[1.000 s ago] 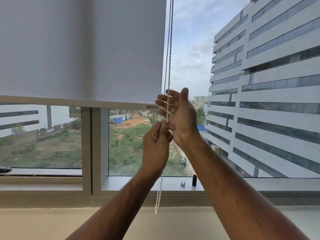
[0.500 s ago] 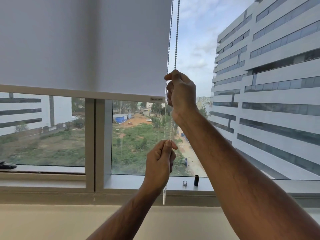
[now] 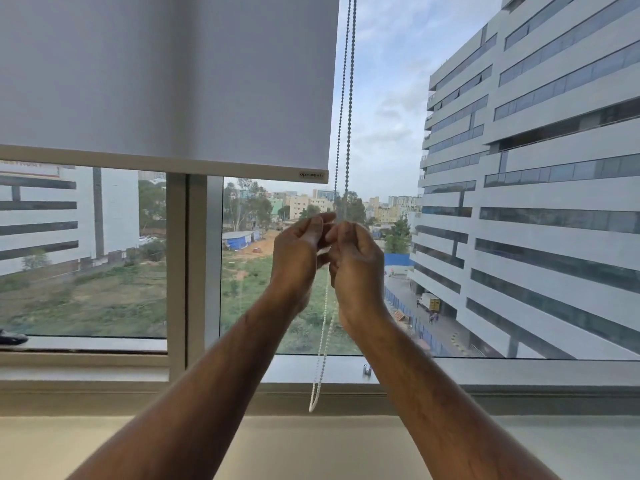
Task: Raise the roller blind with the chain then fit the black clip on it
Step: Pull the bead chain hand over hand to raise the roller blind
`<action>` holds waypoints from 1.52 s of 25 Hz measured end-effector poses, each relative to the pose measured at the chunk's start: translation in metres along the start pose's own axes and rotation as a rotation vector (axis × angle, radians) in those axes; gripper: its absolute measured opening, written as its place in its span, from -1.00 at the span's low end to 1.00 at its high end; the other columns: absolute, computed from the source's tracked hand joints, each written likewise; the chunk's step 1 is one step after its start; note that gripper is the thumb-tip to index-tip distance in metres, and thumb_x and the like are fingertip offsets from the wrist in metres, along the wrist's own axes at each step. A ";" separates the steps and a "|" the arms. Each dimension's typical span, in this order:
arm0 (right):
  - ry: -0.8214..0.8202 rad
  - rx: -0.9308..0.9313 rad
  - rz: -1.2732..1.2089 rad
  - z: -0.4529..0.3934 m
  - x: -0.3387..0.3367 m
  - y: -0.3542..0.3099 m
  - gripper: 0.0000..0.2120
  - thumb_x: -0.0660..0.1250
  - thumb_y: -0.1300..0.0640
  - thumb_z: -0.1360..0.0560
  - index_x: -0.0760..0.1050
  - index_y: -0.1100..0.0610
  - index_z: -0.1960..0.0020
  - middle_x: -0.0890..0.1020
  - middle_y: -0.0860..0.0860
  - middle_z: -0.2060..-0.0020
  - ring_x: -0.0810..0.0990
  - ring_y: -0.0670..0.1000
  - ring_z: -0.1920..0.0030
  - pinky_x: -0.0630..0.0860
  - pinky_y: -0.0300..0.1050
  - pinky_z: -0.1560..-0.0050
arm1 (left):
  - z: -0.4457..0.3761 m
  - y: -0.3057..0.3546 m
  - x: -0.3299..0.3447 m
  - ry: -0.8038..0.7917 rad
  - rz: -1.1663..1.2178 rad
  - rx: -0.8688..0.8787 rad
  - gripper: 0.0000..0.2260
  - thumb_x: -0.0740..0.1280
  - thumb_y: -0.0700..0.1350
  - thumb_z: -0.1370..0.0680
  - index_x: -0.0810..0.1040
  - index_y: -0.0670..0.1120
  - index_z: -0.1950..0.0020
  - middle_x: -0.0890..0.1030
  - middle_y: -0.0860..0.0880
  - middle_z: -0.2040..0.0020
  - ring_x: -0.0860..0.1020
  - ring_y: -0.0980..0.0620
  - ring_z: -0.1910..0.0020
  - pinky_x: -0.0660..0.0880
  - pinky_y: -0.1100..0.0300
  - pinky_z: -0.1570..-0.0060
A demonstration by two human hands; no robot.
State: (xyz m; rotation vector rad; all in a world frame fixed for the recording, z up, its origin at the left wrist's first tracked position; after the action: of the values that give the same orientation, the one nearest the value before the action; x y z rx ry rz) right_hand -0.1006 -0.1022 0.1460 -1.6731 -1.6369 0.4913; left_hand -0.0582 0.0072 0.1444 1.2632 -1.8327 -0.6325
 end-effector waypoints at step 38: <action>-0.084 0.141 -0.141 -0.090 0.022 -0.051 -0.74 0.16 0.20 -0.70 0.62 0.23 -0.03 0.46 -0.03 0.50 0.31 -0.09 0.56 0.23 -0.26 0.55 | 0.062 -0.045 0.015 -0.027 -0.178 0.161 -0.66 0.16 -0.14 -0.74 0.53 0.01 0.19 0.32 -0.02 0.41 0.20 0.16 0.50 0.17 0.30 0.51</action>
State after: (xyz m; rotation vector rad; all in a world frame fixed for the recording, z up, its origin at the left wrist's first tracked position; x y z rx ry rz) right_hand -0.0692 -0.1062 0.2470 -1.4409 -1.7250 0.5992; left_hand -0.0892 -0.0261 0.0812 1.5433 -1.8366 -0.6097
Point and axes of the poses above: each hand's wrist, its own z-axis away from the middle knuckle, its own x-axis out of the palm, y = z × x, the point moved 10 cm from there along -z, towards the middle knuckle
